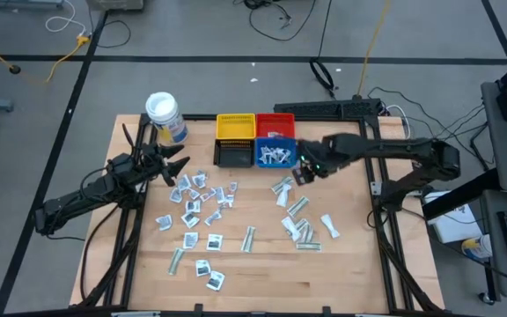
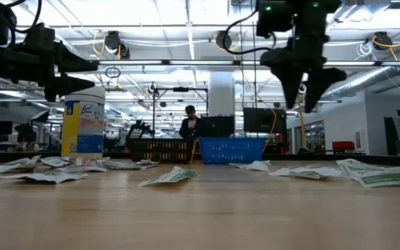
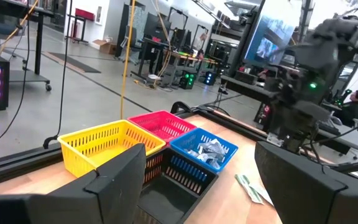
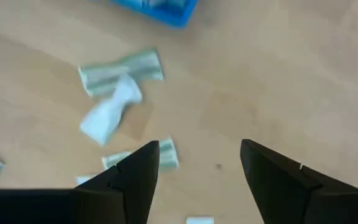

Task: Pick & Place First Aid Supplies
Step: Put the green bandage pack into the black basket

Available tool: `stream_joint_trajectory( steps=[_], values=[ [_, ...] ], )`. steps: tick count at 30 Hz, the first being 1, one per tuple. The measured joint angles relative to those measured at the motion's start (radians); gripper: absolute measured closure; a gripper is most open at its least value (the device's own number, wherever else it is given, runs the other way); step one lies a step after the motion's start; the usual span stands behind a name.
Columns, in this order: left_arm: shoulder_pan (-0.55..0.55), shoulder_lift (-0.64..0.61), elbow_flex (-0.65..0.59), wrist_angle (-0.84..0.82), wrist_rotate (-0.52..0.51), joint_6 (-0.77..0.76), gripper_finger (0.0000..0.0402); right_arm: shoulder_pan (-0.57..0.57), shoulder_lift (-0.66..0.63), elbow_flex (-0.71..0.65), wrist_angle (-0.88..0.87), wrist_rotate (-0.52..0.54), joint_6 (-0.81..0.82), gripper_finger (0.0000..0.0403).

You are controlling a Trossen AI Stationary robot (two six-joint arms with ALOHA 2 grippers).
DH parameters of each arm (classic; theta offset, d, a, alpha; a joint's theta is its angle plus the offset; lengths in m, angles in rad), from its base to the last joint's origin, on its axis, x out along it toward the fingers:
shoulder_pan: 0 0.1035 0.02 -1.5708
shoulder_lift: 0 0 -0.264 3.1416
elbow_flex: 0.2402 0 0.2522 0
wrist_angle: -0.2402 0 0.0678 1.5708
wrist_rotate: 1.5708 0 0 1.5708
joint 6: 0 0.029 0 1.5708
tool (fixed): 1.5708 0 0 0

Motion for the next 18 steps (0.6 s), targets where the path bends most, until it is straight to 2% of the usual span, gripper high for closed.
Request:
stream_joint_trajectory(
  steps=[7, 18],
  values=[
    [0.0, 0.0, 0.0, 0.0, 0.0, 0.0, 0.0096, 0.164, -0.077, -0.112, -0.011, -0.049, 0.184, 0.0183],
    [0.0, 0.0, 0.0, 0.0, 0.0, 0.0, 0.0096, 0.404, -0.107, -0.148, -0.054, -0.1, 0.394, 0.0183]
  ],
)
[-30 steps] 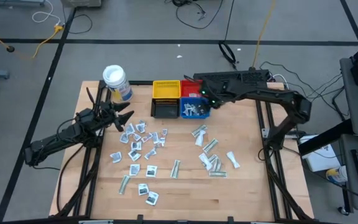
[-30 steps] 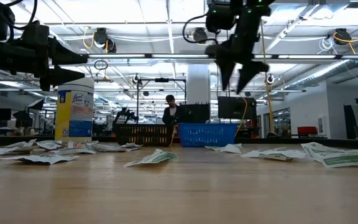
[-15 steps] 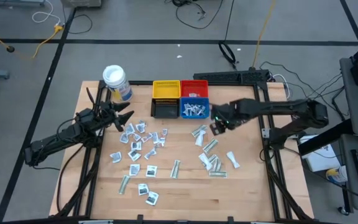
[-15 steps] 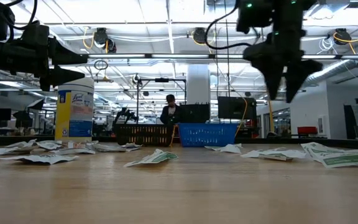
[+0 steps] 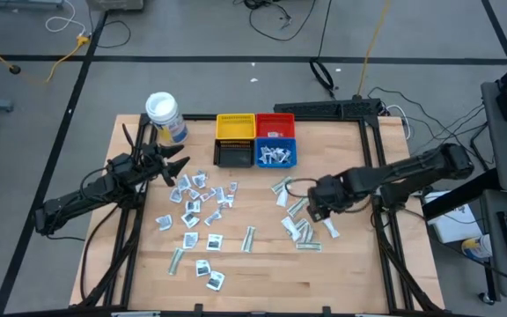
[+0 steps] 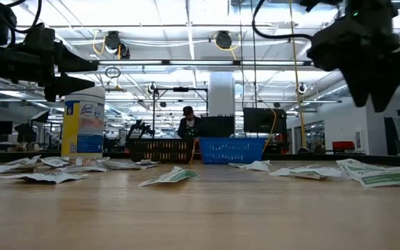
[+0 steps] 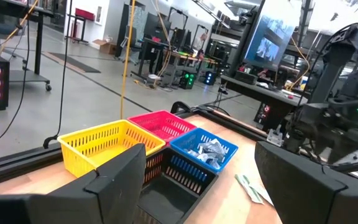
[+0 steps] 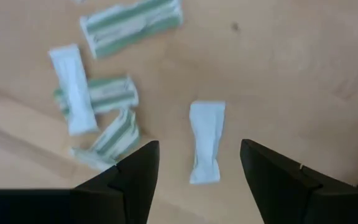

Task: Pick & Place First Aid Supplies
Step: Put the green bandage pack into the black basket

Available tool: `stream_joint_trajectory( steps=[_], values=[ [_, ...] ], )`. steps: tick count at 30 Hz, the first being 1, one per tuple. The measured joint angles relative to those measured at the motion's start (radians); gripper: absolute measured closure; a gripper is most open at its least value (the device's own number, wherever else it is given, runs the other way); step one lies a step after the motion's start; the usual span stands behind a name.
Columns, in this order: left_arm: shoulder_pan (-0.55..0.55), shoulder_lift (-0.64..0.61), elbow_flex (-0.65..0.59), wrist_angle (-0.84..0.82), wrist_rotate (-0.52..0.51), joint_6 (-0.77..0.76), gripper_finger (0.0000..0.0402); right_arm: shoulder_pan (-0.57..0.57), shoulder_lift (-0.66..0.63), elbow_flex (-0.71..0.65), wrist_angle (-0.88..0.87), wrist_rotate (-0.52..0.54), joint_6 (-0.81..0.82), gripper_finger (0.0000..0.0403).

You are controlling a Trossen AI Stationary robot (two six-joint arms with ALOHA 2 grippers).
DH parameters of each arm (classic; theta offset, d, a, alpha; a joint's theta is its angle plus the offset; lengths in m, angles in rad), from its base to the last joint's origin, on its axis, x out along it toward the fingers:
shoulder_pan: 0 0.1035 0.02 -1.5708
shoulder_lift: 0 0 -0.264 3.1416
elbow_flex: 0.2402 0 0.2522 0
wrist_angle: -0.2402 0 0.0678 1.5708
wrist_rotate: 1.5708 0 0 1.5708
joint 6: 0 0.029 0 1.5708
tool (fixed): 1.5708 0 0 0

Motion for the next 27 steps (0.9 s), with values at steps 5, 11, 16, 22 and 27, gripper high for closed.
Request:
stream_joint_trajectory(
  steps=[5, 11, 16, 22, 27],
  values=[
    [0.0, 0.0, 0.0, 0.0, 0.0, 0.0, 0.0096, 0.059, 0.0, -0.006, 0.006, 0.004, 0.051, 0.0183],
    [0.0, 0.0, 0.0, 0.0, 0.0, 0.0, 0.0096, 0.119, 0.022, -0.083, 0.075, -0.023, 0.112, 0.0183],
    [0.0, 0.0, 0.0, 0.0, 0.0, 0.0, 0.0096, 0.154, 0.048, -0.171, 0.206, -0.09, 0.128, 0.0183],
    [0.0, 0.0, 0.0, 0.0, 0.0, 0.0, 0.0096, 0.16, 0.098, -0.239, 0.354, -0.138, 0.128, 0.0184],
    [0.0, 0.0, 0.0, 0.0, 0.0, 0.0, 0.0096, 0.16, 0.136, -0.267, 0.396, -0.156, 0.12, 0.0187]
  ],
)
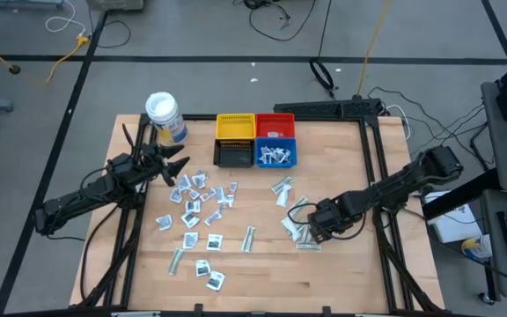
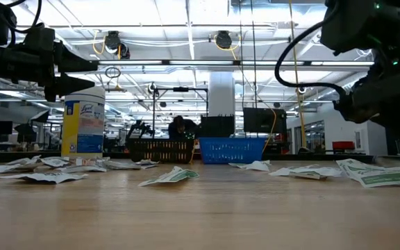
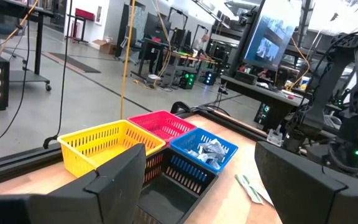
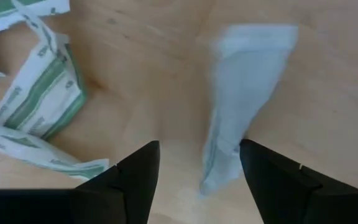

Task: Pick & Place First Aid Supplies
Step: Put the green bandage pack into the black basket

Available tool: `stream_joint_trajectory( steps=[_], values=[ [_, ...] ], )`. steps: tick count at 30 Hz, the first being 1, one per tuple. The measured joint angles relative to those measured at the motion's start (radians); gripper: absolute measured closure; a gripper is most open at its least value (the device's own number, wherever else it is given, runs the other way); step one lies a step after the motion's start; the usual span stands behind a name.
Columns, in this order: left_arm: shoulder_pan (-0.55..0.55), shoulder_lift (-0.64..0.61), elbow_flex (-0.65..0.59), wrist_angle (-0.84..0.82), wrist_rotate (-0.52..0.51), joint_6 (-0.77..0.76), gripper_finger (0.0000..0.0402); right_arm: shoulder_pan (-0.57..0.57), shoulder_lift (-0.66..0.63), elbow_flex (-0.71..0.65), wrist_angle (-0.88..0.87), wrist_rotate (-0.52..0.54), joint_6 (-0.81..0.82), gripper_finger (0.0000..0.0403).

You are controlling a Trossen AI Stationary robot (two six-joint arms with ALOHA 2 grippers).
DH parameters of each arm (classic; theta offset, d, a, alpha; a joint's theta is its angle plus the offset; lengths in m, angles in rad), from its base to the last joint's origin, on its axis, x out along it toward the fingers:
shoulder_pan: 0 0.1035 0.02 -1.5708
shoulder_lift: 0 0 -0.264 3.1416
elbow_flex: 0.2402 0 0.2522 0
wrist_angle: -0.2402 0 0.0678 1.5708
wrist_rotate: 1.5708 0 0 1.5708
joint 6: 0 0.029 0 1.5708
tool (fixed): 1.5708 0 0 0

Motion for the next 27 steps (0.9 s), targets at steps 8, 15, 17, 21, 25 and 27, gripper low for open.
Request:
stream_joint_trajectory(
  steps=[8, 15, 17, 21, 25, 27],
  values=[
    [0.0, 0.0, 0.0, 0.0, 0.0, 0.0, 0.0096, 0.0, 0.004, -0.014, 0.001, -0.002, -0.02, 0.0301],
    [0.0, 0.0, 0.0, 0.0, 0.0, 0.0, 0.0096, 0.0, 0.004, -0.015, 0.003, 0.001, -0.079, 0.0392],
    [0.0, 0.0, 0.0, 0.0, 0.0, 0.0, 0.0096, 0.0, 0.004, -0.015, 0.001, 0.001, -0.094, 0.0393],
    [0.0, 0.0, 0.0, 0.0, 0.0, 0.0, 0.0096, 0.0, 0.004, -0.015, -0.001, 0.001, -0.123, 0.04],
    [0.0, 0.0, 0.0, 0.0, 0.0, 0.0, 0.0096, -0.014, -0.002, -0.007, -0.034, 0.001, -0.158, 0.0401],
    [0.0, 0.0, 0.0, 0.0, 0.0, 0.0, 0.0096, -0.032, -0.009, 0.015, -0.074, 0.003, -0.2, 0.0401]
  ],
)
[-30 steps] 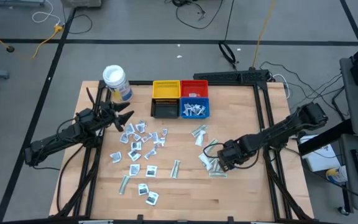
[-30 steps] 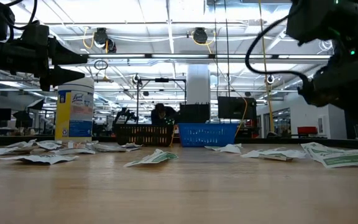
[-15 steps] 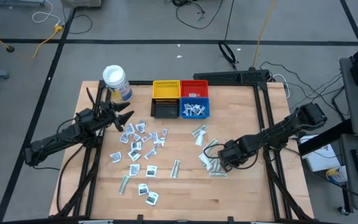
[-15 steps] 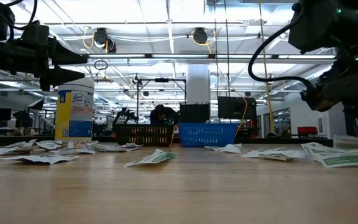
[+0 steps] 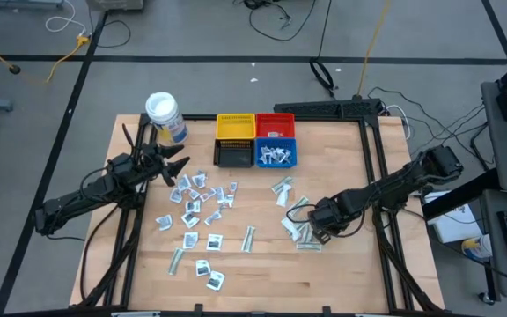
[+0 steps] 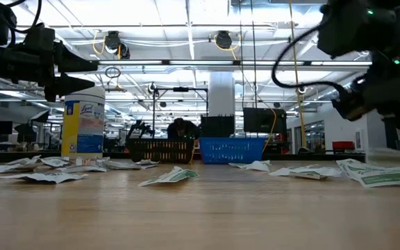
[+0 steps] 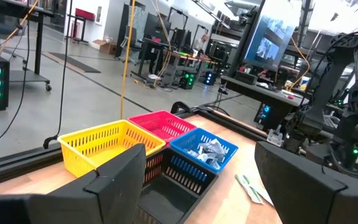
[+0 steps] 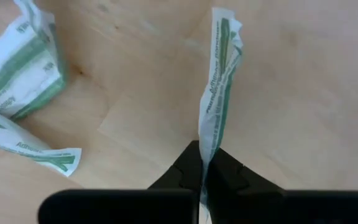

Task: Pick & Place First Aid Supplies
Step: Put the green bandage pack into the black basket

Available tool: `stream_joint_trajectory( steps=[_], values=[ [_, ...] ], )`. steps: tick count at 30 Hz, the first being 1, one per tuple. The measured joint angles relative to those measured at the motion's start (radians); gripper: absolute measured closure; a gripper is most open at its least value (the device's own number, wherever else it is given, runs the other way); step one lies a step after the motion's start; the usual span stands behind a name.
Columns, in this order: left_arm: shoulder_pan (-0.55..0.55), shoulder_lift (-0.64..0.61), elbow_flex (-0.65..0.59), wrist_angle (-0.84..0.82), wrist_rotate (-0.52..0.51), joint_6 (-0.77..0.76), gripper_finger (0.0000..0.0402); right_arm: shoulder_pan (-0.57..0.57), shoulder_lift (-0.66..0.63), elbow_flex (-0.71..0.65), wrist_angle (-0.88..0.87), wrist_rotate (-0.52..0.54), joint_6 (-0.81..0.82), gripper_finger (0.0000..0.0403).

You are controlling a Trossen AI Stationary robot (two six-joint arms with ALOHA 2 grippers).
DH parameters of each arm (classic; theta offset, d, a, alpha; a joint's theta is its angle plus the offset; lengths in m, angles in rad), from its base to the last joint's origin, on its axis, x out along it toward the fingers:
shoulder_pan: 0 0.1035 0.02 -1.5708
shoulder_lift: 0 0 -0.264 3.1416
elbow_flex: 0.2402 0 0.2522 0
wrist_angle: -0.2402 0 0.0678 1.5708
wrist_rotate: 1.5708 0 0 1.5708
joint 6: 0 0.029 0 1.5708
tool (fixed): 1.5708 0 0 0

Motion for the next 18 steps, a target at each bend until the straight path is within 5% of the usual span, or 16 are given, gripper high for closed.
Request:
stream_joint_trajectory(
  steps=[18],
  values=[
    [0.0, 0.0, 0.0, 0.0, 0.0, 0.0, 0.0096, -0.216, -0.025, 0.308, -0.462, 0.004, -0.683, 0.0402]
  ],
)
